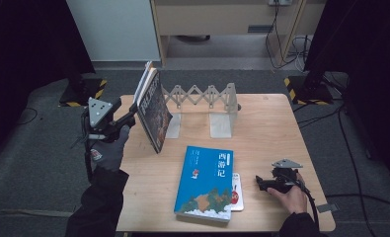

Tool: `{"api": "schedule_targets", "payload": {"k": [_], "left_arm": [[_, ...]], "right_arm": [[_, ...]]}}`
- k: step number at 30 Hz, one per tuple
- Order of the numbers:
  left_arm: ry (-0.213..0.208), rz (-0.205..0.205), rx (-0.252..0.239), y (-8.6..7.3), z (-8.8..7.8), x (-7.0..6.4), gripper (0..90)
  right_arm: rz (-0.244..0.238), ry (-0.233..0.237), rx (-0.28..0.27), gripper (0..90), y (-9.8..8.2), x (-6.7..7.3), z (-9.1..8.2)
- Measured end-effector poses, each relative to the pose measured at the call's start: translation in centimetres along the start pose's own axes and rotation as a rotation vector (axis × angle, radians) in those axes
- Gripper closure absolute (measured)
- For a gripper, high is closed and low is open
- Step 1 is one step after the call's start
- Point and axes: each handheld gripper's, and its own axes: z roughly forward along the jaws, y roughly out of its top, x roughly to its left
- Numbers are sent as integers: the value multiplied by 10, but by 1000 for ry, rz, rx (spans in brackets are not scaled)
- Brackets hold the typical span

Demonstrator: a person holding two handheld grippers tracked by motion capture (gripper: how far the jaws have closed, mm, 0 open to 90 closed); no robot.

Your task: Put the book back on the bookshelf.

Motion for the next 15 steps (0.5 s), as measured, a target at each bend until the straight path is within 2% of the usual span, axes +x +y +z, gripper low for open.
{"api": "schedule_targets", "payload": {"k": [3,8,9,15], "left_arm": [[-1,2,18,-9,-7,2,434],[-40,-23,62,-30,-16,5,420],[-45,-24,70,-34,-17,5,419],[-70,-23,142,-65,-20,1,410]], "right_arm": [[12,-5,-4,45,0,0,-1],[14,-6,6,160,3,-2,-5],[25,-8,2,168,4,-2,-6],[23,-2,-69,202,11,1,-15]]}}
